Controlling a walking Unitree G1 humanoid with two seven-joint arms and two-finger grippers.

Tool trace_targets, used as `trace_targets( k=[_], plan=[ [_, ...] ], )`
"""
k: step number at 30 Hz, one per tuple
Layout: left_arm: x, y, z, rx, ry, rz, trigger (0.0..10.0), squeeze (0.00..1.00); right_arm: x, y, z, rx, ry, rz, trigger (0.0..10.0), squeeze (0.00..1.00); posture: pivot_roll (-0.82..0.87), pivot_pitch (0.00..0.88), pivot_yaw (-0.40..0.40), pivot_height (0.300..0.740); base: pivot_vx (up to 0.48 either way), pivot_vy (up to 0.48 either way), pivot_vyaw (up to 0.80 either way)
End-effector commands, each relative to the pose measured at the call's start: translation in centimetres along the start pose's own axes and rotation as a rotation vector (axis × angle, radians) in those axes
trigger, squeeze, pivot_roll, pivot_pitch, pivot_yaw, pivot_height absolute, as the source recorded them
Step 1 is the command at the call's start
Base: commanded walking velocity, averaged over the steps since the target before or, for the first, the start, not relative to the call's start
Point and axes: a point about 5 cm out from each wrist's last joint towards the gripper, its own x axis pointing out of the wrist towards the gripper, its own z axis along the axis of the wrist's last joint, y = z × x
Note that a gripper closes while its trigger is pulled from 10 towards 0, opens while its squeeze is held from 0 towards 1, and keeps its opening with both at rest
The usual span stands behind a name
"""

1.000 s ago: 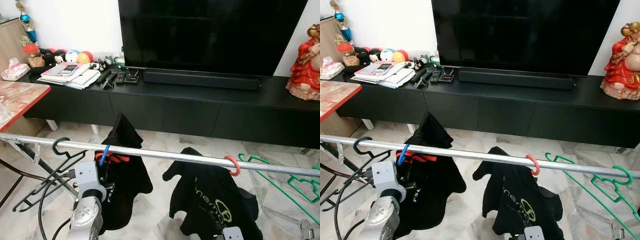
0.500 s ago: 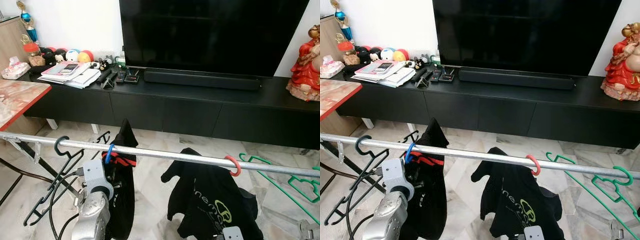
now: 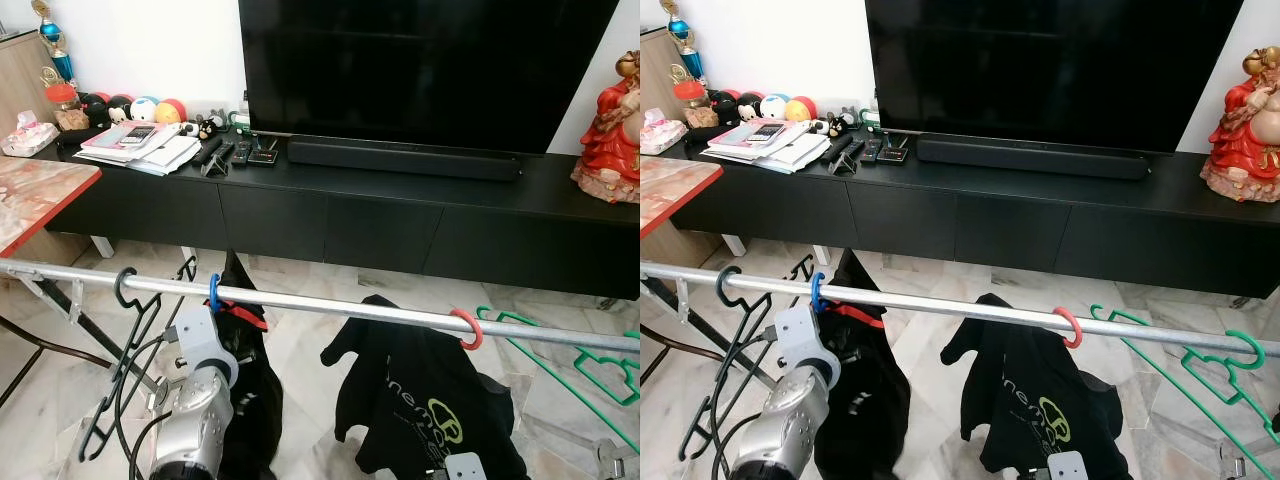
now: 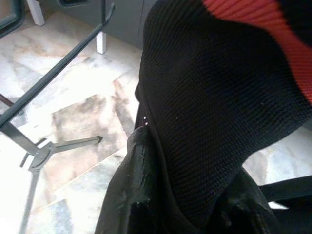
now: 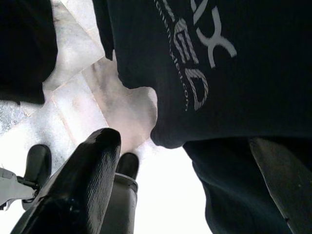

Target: Hang hanger

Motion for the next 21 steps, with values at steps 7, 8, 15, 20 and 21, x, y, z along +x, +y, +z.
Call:
trace_targets(
  k=[7,8,15,20,21],
  plan=[
    [-0.3,1.7,-1.7,0.082,0.092,0.065,10.0,0.0,0.0,-0.2,-0.3,-0.012,0.019,0.002,10.0,0.0,0.13,0.035,-0.046,0.74,0.0,0.0,0.0],
    [-0.3,1.8,-1.7,0.081,0.092,0.066,10.0,0.0,0.0,-0.2,-0.3,-0.013,0.019,0.002,10.0,0.0,0.13,0.035,-0.046,0.74,0.0,0.0,0.0],
    [-1.8,2.2,-2.7,0.128,0.055,0.032,10.0,0.83,-0.1,-0.1,-0.4,-0.011,0.02,0.002,10.0,0.0,0.12,0.029,-0.028,0.74,0.0,0.0,0.0],
    [-2.6,2.2,-2.4,0.15,-0.006,-0.007,10.0,1.0,-0.1,0.1,-0.6,-0.008,0.022,0.003,10.0,0.0,0.12,0.01,-0.011,0.74,0.0,0.0,0.0],
    [-2.9,2.3,-2.1,0.165,-0.033,-0.022,10.0,1.0,-0.1,0.2,-0.7,-0.005,0.023,0.003,10.0,0.0,0.12,0.0,0.001,0.74,0.0,0.0,0.0]
  ],
)
